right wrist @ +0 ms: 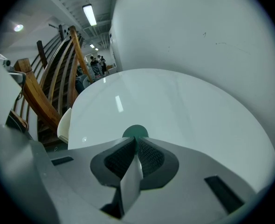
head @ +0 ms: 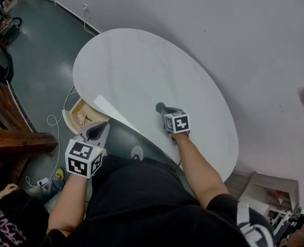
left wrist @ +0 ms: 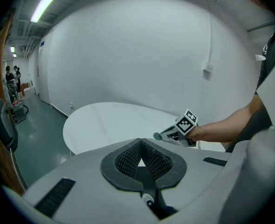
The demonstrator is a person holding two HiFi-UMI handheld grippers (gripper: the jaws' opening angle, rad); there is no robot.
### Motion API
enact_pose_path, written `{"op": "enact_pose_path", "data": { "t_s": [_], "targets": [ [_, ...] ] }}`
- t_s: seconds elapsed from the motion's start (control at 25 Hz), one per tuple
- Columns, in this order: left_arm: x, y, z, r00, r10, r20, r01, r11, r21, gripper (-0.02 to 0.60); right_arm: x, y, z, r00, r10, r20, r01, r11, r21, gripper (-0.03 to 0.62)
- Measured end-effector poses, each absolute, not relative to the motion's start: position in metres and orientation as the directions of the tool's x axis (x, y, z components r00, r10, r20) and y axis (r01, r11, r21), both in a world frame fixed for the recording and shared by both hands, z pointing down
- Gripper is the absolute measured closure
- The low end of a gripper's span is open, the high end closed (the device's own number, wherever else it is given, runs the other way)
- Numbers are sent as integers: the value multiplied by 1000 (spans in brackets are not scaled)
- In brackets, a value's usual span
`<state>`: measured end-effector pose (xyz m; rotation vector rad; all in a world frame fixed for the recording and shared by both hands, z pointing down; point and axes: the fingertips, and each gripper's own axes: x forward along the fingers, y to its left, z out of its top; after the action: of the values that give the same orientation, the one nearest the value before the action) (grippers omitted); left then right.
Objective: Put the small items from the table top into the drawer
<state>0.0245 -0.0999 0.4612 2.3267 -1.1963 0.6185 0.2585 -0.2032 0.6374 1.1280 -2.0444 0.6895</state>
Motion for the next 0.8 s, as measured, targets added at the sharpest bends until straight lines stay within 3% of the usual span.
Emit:
{"op": "enact_pose_path", "data": {
  "t_s": [0.36, 0.8],
  "targets": [
    [15, -103, 462, 517, -640, 568, -840, -508, 191, 566, 234, -203, 594, -435, -545, 716, -848, 516, -122, 568],
    [-20, -99, 464, 482, -672, 562, -868, -453, 203, 566, 133, -192, 550, -594, -494, 634, -734, 657, -175, 568]
  ]
}}
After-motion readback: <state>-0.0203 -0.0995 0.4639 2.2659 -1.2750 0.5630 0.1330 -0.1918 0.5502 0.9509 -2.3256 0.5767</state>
